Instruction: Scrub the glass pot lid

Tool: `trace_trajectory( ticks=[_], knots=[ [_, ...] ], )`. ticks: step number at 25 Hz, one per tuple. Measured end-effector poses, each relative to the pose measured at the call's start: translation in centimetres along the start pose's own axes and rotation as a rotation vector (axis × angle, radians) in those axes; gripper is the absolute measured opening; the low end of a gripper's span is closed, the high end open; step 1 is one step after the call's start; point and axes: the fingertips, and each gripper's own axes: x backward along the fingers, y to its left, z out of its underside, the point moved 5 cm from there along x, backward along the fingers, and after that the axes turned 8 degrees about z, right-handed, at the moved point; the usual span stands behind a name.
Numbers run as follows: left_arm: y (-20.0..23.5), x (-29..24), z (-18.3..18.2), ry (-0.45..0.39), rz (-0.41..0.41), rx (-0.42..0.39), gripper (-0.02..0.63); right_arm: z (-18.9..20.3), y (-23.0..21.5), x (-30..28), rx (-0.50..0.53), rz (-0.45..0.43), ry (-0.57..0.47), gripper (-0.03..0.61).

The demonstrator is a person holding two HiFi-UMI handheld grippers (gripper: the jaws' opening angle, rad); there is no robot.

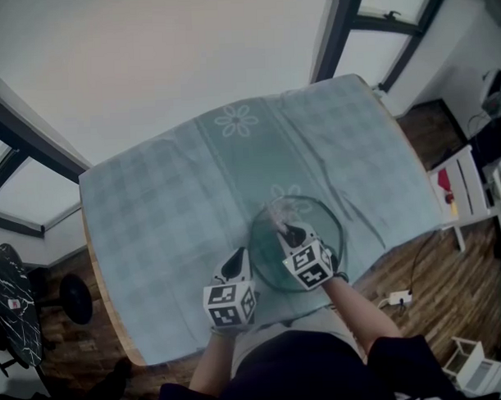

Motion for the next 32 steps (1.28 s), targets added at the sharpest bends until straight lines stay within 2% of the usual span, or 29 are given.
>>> trace_trajectory(
  ticks=[7,32],
  knots=[
    [-0.2,0.8,0.9,-0.001,0.0,0.033,0.003,0.4,1.6,0.9,0.104,-0.036,-0.007,0.081],
    [-2.2,3.2,2.7,-0.012,-0.019,0.036,0.003,2.9,7.0,4.7,0.132,-0.153,-0.035,0.081]
  ],
)
